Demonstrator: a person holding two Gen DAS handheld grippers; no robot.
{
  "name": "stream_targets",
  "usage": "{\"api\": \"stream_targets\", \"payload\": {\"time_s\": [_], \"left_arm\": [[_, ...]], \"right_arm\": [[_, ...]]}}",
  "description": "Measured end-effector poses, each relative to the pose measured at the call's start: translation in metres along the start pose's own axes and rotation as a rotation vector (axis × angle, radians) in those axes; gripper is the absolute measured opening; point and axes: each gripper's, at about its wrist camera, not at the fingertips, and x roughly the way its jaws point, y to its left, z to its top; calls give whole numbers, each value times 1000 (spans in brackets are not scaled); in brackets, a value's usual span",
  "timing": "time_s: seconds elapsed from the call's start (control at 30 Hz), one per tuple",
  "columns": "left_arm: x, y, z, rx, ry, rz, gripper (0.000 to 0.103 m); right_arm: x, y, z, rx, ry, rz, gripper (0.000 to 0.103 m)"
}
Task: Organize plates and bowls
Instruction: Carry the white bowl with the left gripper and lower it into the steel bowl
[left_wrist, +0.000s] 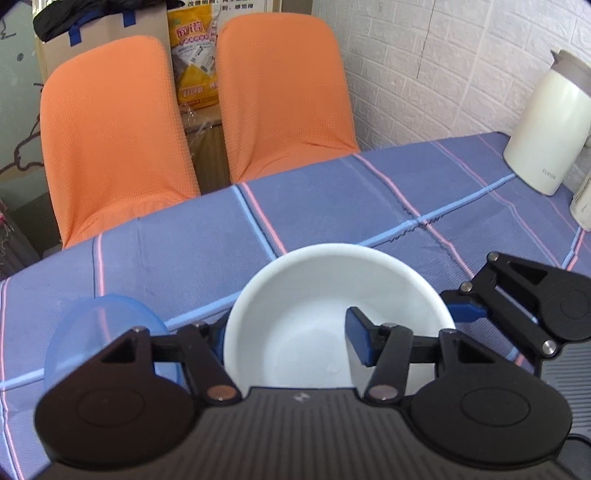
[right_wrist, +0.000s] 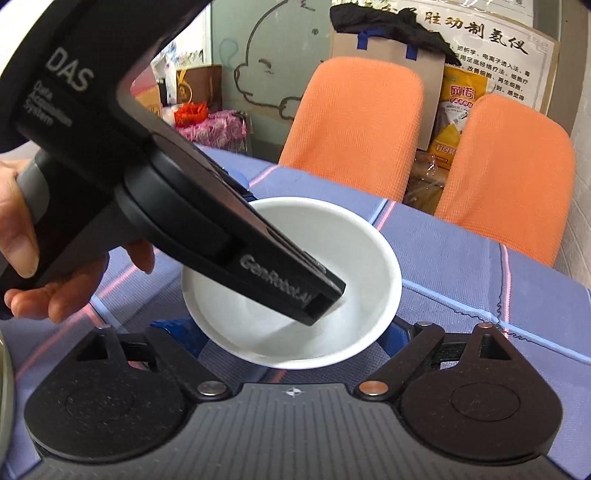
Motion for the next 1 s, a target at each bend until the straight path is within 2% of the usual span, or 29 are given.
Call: {"api": "stream_targets", "payload": {"time_s": [0.2,0.5,0.73,0.87,1.0], "left_arm": [[-20,-10,-6,-12,-1,-29,56],[-82,-68,-42,19,-40,-103,56],[-124,-121,-99,56,-37,-153,57],[-136,-146,-138,90,-25,-147,60],[-135,-156,-163,92,-3,-164,60]], "right_arm": [[-22,7,3,4,-25,-18,78],[-98,34,-24,-7,-14,-75,78],[-157,62,-70,-16,3,-109,79],[-170,78,-98,-21,32,-119,79],[-173,84,-118,2,43,-121,79]]}}
